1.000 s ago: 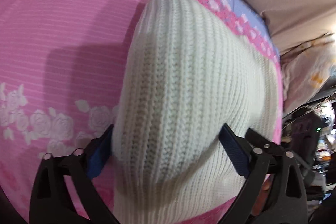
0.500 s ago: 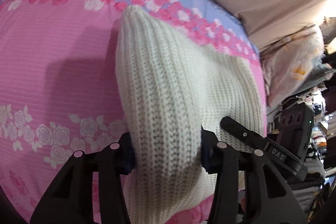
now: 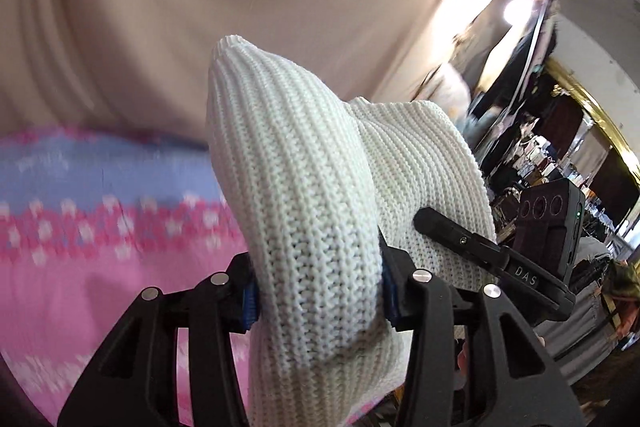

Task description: Fold small clothes

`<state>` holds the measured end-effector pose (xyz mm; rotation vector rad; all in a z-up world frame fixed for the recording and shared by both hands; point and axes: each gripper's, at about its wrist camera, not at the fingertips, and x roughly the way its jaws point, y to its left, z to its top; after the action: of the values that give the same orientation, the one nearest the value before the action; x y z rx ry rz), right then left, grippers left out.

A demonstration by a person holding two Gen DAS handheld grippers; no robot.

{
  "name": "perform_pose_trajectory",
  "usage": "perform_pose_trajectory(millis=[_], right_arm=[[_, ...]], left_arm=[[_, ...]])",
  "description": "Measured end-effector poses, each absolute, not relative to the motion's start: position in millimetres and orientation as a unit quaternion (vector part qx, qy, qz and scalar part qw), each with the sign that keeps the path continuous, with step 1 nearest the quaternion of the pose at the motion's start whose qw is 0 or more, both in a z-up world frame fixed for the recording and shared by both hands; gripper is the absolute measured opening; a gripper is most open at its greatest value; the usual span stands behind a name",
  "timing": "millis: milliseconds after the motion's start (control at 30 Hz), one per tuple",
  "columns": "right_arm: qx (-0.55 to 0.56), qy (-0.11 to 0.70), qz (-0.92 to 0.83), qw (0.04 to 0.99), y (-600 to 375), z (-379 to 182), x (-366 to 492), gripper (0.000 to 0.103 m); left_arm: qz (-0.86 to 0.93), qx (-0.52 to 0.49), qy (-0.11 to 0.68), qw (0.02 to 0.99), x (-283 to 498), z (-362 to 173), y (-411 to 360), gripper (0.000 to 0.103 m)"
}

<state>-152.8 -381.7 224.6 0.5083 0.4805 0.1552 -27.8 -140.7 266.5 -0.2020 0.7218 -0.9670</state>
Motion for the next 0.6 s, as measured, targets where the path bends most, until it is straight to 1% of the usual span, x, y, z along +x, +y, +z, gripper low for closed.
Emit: perform_pose_trajectory(millis=[167,267,367,433,500,567,600], right_arm=[[0.214,0.156,0.12,0.957,-351,298,-152,0.035],[0.207,0.128,0.149,0.958,-328,327,-141,0.035],[0.204,0.117,0.168,0.957,-311,344,-121,0.035],[0.205,0.125,0.173,0.955,-301,345,-103,0.035],[0.209,0.143,0.173,0.952,-292,337,-85,0.036],[0.215,0.176,0.167,0.946,-287,312,-57,0.038],[0.221,0.197,0.159,0.942,-285,294,-43,0.041]], left_arm=[[-0.454,-0.096,0.252,0.849,-28,340,-95,0.045],[-0.447,-0.095,0.227,0.86,-20,362,-73,0.045],[-0.434,-0.095,0.223,0.868,-6,369,-56,0.046],[-0.422,-0.092,0.231,0.872,7,361,-51,0.047],[-0.403,-0.098,0.256,0.873,24,343,-44,0.048],[-0.383,-0.104,0.296,0.869,45,305,-40,0.05],[-0.37,-0.108,0.32,0.866,57,283,-38,0.053]])
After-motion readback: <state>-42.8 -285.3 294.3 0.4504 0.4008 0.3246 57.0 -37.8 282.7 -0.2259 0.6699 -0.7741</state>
